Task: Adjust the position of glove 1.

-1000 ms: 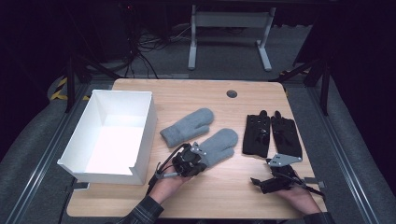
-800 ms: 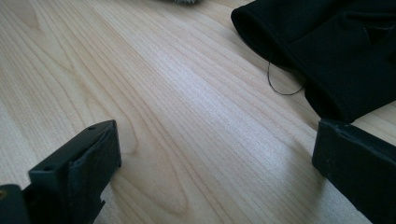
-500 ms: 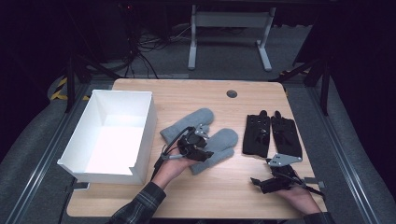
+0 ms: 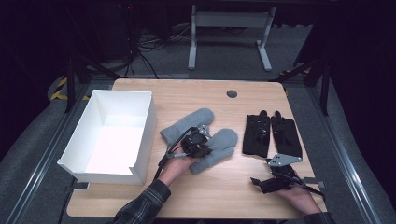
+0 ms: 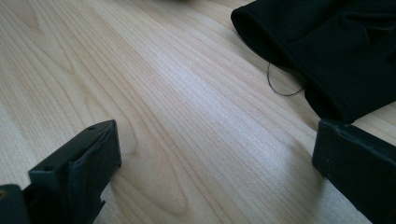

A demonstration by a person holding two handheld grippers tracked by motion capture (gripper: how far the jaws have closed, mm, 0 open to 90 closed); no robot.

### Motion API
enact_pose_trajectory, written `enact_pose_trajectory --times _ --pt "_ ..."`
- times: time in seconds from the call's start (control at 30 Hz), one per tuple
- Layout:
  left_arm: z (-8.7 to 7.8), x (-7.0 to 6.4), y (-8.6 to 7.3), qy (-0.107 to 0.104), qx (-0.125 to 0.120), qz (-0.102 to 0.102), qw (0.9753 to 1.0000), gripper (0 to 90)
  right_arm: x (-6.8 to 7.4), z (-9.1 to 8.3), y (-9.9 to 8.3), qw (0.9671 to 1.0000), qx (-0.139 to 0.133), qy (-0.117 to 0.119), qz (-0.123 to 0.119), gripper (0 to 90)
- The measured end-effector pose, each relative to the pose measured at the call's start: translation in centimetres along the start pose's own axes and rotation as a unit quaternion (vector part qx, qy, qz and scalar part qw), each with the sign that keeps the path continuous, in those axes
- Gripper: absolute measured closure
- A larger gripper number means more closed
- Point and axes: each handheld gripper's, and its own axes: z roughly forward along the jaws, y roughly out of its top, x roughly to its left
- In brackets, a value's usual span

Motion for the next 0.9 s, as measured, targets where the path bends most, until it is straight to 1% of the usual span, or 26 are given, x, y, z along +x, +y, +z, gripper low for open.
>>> enact_pose_trajectory --times 0.07,0.13,0.17,0.2,0.27,0.33,0.37,0.43,0.57,0.67,0.7,0.73,0.8,0.83,0.87,0.9 --pt "-0.4 -0.4 -0.2 0.005 0.002 0.002 1.0 84.0 0.0 0.0 0.0 1.0 0.0 0.0 0.0 1.4" --pt "-1.0 -1.2 -0.6 0.004 -0.004 -0.007 1.0 84.6 0.0 0.0 0.0 1.0 0.0 0.0 0.0 1.4" --pt "-1.2 -1.5 -0.9 0.002 -0.001 -0.008 1.0 84.7 0.0 0.0 0.0 1.0 0.0 0.0 0.0 1.4" --pt "-1.2 -1.5 -0.9 0.002 -0.001 -0.008 1.0 84.8 0.0 0.0 0.0 1.0 0.0 0.0 0.0 1.4" --pt "-1.5 -2.5 -1.5 -0.01 -0.003 -0.011 0.9999 85.0 0.0 0.0 0.0 1.0 0.0 0.0 0.0 1.4" --pt "-1.6 -3.4 -1.9 -0.013 -0.006 -0.01 0.9998 85.1 0.0 0.0 0.0 1.0 0.0 0.0 0.0 1.4" --pt "-1.6 -3.8 -2.0 -0.016 -0.002 -0.01 0.9998 85.1 0.0 0.0 0.0 1.0 0.0 0.0 0.0 1.4" --pt "-1.7 -4.5 -2.2 -0.028 -0.003 -0.011 0.9995 85.1 0.0 0.0 0.0 1.0 0.0 0.0 0.0 1.4" --pt "-1.5 -5.9 -2.5 -0.038 0.0 -0.007 0.9993 84.9 0.0 0.0 0.0 1.0 0.0 0.0 0.0 1.4" --pt "-1.5 -6.1 -2.5 -0.034 -0.001 -0.002 0.9994 84.0 0.0 0.0 0.0 1.0 0.0 0.0 0.0 1.4" --pt "-1.6 -6.0 -2.4 -0.035 0.001 0.0 0.9994 81.7 0.0 0.0 0.0 1.0 0.0 0.0 0.0 1.4" --pt "-1.8 -5.9 -2.4 -0.038 -0.008 0.0 0.9993 78.5 0.0 0.0 0.0 1.0 0.0 0.0 0.0 1.4" --pt "-2.2 -5.6 -2.3 -0.036 -0.013 0.003 0.9993 70.0 0.0 0.0 0.0 1.0 0.0 0.0 0.0 1.4" --pt "-2.4 -5.4 -2.2 -0.035 -0.018 0.0 0.9992 65.7 0.0 0.0 0.0 1.0 0.0 0.0 0.0 1.4" --pt "-2.6 -5.0 -2.0 -0.032 -0.026 0.0 0.9991 63.6 0.0 0.0 0.0 1.0 0.0 0.0 0.0 1.4" --pt "-2.9 -4.6 -1.9 -0.025 -0.028 0.003 0.9993 61.6 0.0 0.0 0.0 1.0 0.0 0.0 0.0 1.4"
